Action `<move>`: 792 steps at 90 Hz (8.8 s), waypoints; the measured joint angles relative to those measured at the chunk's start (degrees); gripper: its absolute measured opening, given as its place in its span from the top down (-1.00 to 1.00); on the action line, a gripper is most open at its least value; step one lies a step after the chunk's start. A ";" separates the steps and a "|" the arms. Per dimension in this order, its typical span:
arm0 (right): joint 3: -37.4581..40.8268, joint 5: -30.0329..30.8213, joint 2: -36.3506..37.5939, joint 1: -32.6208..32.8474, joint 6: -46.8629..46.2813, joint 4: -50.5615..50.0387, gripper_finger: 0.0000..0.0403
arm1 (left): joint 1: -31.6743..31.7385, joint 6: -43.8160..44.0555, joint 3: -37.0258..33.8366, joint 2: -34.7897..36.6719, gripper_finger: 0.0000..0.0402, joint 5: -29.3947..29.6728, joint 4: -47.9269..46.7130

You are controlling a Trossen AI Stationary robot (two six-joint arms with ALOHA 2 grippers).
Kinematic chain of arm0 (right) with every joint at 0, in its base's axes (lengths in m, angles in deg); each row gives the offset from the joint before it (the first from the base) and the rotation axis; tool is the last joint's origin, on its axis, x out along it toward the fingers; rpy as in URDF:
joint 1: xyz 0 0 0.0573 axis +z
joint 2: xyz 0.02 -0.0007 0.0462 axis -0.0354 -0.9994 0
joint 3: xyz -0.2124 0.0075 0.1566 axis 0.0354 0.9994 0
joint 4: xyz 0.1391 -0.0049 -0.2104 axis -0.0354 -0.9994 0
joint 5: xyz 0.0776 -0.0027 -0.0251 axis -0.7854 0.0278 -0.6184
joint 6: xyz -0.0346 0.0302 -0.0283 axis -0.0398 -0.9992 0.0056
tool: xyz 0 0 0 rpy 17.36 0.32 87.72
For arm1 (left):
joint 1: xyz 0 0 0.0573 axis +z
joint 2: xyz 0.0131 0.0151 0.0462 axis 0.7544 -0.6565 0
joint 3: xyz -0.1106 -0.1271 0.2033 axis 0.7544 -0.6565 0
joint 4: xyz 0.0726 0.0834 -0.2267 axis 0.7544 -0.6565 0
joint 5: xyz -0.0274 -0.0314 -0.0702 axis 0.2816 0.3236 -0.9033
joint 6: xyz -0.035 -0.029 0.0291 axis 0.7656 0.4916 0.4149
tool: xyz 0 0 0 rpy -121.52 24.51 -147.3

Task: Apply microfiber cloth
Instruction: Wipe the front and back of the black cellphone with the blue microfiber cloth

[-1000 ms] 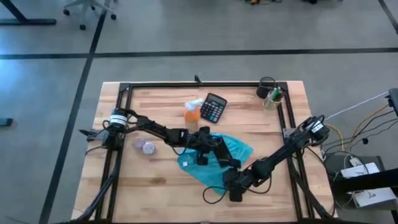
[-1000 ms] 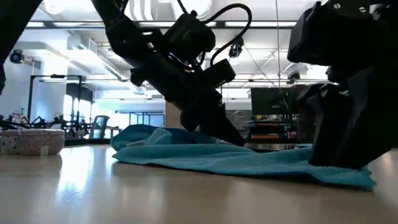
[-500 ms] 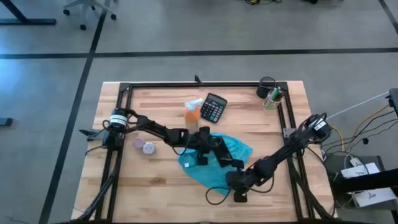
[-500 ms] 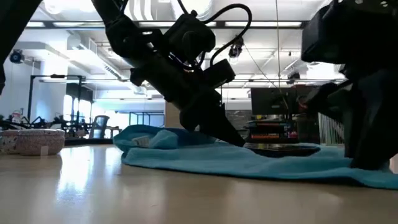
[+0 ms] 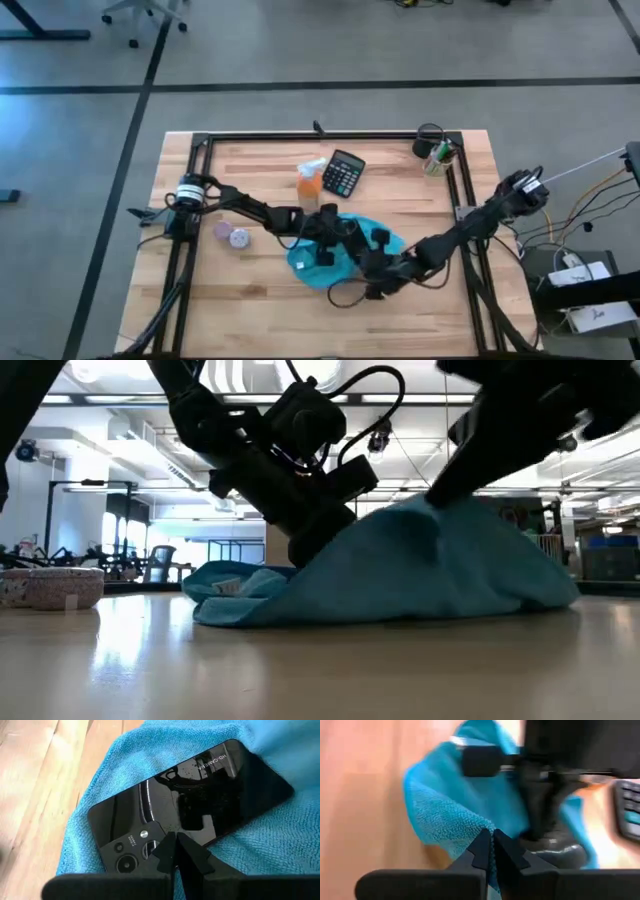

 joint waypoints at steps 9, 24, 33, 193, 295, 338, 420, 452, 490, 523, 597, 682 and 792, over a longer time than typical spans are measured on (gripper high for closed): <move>1.10 0.39 -1.26 -2.93 0.00 -1.06 1.00 | -0.04 -0.18 0.00 0.03 1.00 -0.09 -0.02; 2.42 0.29 -5.77 -6.90 -1.55 -0.69 1.00 | -0.04 -0.24 -0.02 0.17 1.00 -0.28 -0.39; 2.46 0.24 -9.34 -8.08 -2.86 -0.34 1.00 | -0.07 -0.24 -0.02 0.22 1.00 -0.28 -0.59; 2.47 2.35 -0.83 -7.87 -6.17 -2.29 0.62 | 2.58 -7.72 -1.09 2.32 1.00 1.52 0.55; 3.47 14.38 -13.87 -3.51 -20.34 7.44 1.00 | 4.55 -5.57 -0.96 -0.90 1.00 2.16 2.18; 8.38 22.34 -13.87 5.00 -29.80 13.61 1.00 | 4.55 -5.55 -1.01 -0.90 1.00 1.77 1.38; 11.02 22.57 -24.98 1.92 -18.27 41.32 1.00 | 4.42 -4.20 -1.12 -0.98 1.00 0.36 1.92; 10.96 21.37 -20.08 10.96 -26.23 28.19 1.00 | 4.44 -4.20 -1.12 -0.98 1.00 0.44 1.39; 11.13 27.50 -18.77 5.04 -32.72 16.51 1.00 | 4.37 -3.17 -1.14 -0.98 1.00 0.64 2.04; 11.24 21.55 -18.79 -1.16 -16.37 28.40 1.00 | 4.39 -3.17 -1.14 -0.98 1.00 0.57 2.03; 11.00 26.07 -18.78 0.99 -37.62 15.68 1.00 | 4.44 -3.13 -1.14 -0.98 1.00 0.47 1.95; 11.10 22.25 -25.32 -0.33 -19.89 43.20 1.00 | 4.54 -2.73 -1.16 -0.98 1.00 0.83 1.55; 11.27 14.68 -14.37 16.98 -31.70 16.90 1.00 | 4.92 -2.73 -1.09 -0.96 1.00 1.09 0.04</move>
